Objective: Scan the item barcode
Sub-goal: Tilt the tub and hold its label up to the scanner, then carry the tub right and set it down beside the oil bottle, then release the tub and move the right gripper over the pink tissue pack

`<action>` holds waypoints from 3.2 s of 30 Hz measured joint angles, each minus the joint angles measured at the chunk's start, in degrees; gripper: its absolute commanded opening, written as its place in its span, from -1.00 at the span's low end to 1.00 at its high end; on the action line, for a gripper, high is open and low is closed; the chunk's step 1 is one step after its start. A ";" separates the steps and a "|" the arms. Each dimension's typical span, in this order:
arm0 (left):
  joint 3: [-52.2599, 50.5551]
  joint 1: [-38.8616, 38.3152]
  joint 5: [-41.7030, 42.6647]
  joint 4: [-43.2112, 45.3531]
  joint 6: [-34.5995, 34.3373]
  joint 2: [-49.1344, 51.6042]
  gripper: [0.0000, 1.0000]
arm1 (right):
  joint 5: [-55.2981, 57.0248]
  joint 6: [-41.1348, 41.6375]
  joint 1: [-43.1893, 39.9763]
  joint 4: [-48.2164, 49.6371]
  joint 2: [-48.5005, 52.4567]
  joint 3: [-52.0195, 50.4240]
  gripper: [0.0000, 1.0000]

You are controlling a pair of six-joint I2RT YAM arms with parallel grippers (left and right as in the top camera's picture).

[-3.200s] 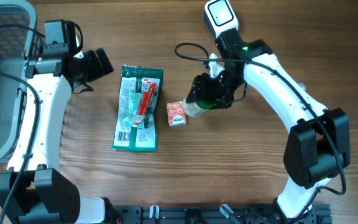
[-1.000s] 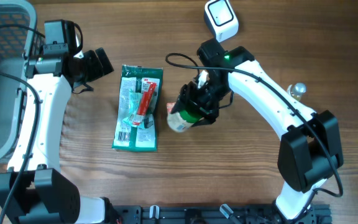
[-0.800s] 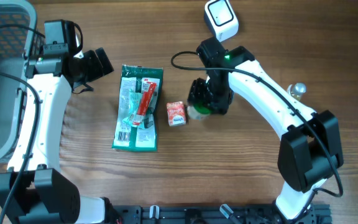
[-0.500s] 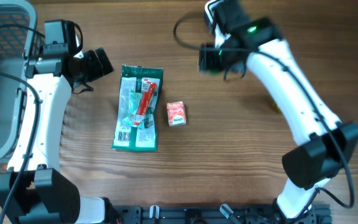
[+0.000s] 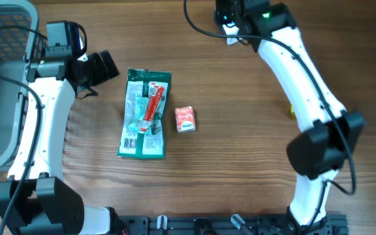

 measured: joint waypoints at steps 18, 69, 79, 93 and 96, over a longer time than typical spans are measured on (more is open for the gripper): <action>0.00 0.00 0.00 0.00 0.00 0.00 1.00 | -19.63 -0.26 -10.43 25.44 17.55 0.00 -0.91; 0.00 0.00 0.00 -0.02 0.00 0.00 1.00 | -20.06 -0.46 -10.32 -29.22 -7.08 -28.98 -0.81; 0.00 0.00 -0.02 0.00 0.00 0.00 1.00 | -15.67 -0.31 -10.32 -21.97 -7.10 -36.87 -0.49; 0.00 0.00 0.00 0.00 0.00 0.00 1.00 | -14.95 0.02 -10.32 -30.82 -7.02 -25.94 0.76; 0.00 0.00 -0.02 0.00 0.00 0.00 1.00 | -15.30 0.28 -10.32 -34.51 -7.10 -19.65 0.76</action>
